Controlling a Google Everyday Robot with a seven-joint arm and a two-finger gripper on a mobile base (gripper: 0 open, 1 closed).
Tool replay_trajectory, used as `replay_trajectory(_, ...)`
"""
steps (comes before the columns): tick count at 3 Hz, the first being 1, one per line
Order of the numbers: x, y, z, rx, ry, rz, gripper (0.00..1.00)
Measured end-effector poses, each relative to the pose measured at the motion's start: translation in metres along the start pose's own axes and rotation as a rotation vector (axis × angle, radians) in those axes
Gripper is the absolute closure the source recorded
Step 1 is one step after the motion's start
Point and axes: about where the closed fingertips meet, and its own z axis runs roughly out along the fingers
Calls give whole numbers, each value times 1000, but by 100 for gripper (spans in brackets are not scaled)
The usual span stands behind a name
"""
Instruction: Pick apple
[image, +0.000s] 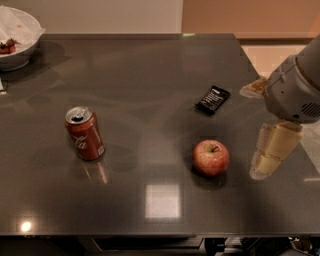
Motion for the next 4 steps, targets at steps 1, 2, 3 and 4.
replay_trajectory(1, -1, 6, 23, -18, -23, -31, 0)
replay_trajectory(2, -4, 11, 45, -43, -36, -61, 0)
replay_trajectory(3, -11, 17, 64, -82, -50, -85, 0)
replay_trajectory(4, -17, 20, 76, -104, -64, -101, 0)
